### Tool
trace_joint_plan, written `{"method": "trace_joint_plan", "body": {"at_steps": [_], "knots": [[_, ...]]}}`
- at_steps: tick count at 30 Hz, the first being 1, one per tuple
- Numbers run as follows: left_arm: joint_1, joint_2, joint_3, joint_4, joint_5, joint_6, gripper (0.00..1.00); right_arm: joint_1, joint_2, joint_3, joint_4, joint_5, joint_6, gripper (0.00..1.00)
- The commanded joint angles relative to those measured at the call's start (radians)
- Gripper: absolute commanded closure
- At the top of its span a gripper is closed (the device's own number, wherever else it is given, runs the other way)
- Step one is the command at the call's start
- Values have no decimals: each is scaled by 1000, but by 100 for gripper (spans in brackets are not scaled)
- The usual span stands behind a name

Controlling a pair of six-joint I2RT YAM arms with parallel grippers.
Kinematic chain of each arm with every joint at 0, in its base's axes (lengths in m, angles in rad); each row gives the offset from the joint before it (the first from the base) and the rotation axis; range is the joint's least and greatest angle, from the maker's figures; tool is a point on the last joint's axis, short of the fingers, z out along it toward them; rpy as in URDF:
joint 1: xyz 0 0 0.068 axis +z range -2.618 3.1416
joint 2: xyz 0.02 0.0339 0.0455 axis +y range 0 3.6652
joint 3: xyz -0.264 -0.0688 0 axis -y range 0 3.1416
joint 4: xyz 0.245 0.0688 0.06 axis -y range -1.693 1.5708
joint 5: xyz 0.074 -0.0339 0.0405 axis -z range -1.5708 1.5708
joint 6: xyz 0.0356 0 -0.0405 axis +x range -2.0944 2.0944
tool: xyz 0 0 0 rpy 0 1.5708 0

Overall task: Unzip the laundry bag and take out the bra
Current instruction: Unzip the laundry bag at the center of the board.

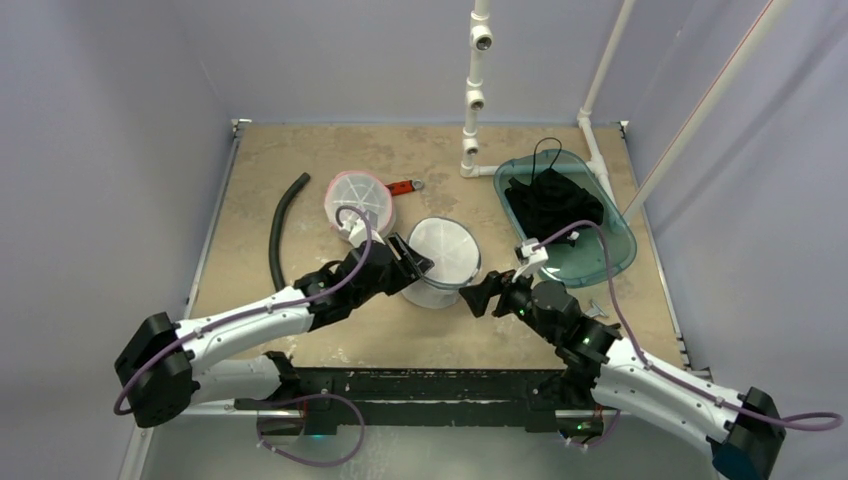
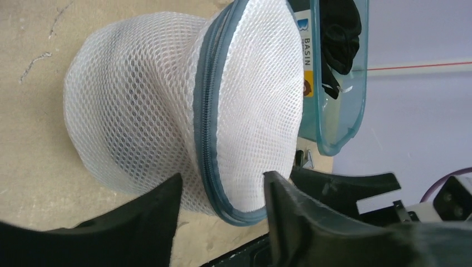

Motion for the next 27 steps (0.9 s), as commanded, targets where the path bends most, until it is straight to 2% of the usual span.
{"method": "trace_joint_plan", "body": {"at_steps": [1, 3, 7, 12, 16, 17, 20, 24, 27], "knots": [[8, -84, 46, -66, 6, 113, 39, -3, -6, 131, -128, -37, -34, 4], [7, -117, 84, -142, -10, 161, 35, -4, -6, 171, -171, -39, -32, 2], [7, -203, 150, -266, -90, 301, 34, -3, -35, 222, -234, -48, 28, 2], [13, -259, 218, -207, -143, 596, 34, -4, -73, 214, -209, -1, 120, 2], [65, -138, 343, -237, -8, 741, 33, -4, -53, 216, -209, 32, 151, 2], [101, -96, 372, -240, 64, 768, 37, -3, -46, 215, -197, 36, 154, 2], [146, -17, 380, -248, 146, 756, 42, -5, -19, 220, -157, 53, 149, 3], [159, -40, 286, -174, 146, 702, 42, -6, 49, 280, -146, 106, 105, 7], [177, -53, 241, -146, 162, 687, 42, -7, 93, 301, -107, 72, 87, 9]]}}
